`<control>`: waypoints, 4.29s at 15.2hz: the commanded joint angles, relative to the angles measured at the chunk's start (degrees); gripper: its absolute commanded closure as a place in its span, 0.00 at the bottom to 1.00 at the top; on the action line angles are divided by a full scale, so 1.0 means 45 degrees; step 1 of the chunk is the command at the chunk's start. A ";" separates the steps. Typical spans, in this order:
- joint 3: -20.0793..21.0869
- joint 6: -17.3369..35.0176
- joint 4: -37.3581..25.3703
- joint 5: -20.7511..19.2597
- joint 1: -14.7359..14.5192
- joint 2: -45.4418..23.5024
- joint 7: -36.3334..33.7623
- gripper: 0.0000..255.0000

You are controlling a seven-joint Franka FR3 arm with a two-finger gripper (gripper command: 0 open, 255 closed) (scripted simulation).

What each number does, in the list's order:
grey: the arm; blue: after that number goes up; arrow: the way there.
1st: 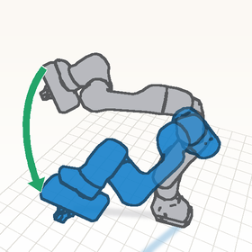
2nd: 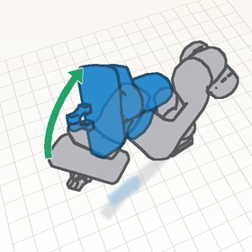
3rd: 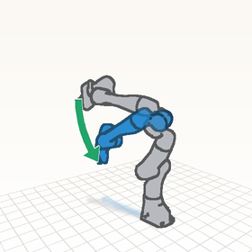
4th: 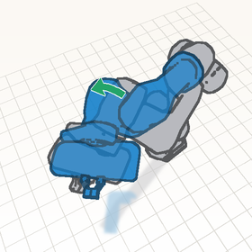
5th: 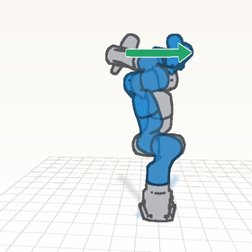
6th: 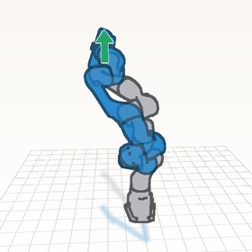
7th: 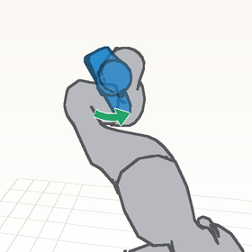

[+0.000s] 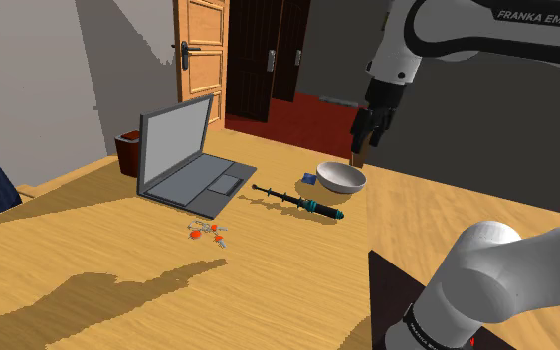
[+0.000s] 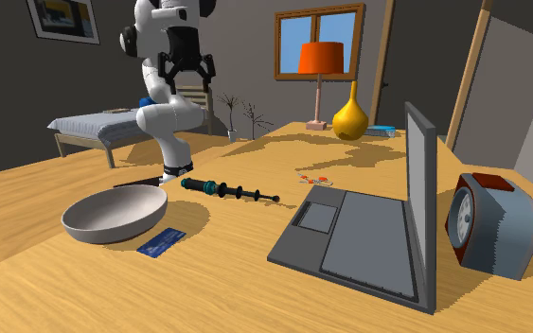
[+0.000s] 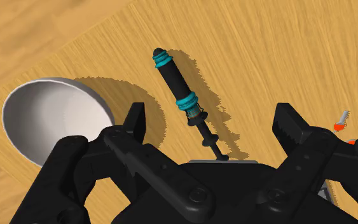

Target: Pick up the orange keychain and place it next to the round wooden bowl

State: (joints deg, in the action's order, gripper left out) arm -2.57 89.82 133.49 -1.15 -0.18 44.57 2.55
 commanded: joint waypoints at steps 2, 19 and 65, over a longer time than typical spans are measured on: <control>0.0182 0.0310 0.0149 0.0127 -0.0094 -0.0168 -0.0167 0.00; 0.3251 0.5541 0.0366 0.1411 -0.1483 -0.5167 -0.2869 0.00; 0.5000 0.8359 -0.2423 -0.0115 -0.2362 -1.0970 -0.5594 1.00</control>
State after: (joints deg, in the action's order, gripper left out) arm 19.95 128.22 122.86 -1.92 -10.91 -5.31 -22.91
